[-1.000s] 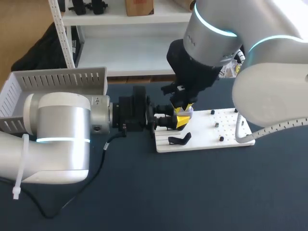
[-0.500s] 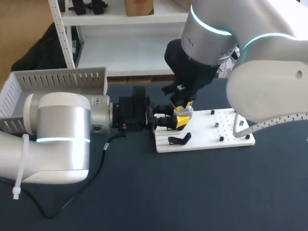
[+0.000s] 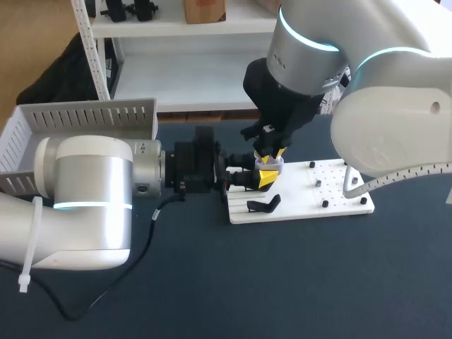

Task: Pick up each earbud case from the left stands, insert the matching earbuds, close the lid, and place the case in the box.

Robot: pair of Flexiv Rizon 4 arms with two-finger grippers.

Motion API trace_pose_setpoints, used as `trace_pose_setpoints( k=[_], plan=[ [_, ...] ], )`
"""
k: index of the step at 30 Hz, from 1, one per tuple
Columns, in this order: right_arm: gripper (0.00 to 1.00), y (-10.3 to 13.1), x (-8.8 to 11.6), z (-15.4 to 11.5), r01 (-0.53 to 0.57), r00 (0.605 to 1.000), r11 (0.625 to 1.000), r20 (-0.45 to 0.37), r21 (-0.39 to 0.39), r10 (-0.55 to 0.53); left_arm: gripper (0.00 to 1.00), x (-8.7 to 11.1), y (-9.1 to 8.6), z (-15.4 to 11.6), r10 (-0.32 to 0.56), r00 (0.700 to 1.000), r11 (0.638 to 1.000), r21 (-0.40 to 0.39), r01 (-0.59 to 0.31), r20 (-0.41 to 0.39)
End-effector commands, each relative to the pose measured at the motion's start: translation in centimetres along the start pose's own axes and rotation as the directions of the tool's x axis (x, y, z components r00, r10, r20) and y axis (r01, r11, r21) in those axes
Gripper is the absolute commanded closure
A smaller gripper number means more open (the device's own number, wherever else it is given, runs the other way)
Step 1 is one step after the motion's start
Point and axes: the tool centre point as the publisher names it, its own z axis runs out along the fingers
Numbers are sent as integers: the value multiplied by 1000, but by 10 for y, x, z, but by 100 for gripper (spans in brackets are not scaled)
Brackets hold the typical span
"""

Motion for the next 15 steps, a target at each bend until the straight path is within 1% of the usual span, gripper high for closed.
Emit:
trace_pose_setpoints(
  k=[1,15],
  plan=[
    [100,0,-3,3,5,1000,1000,-5,-7,-5,100,1,0,0,2,1000,1000,-3,-2,5],
    [100,2,-6,7,21,1000,1000,-5,-24,-21,100,1,0,0,2,1000,1000,-3,-2,5]
  ],
)
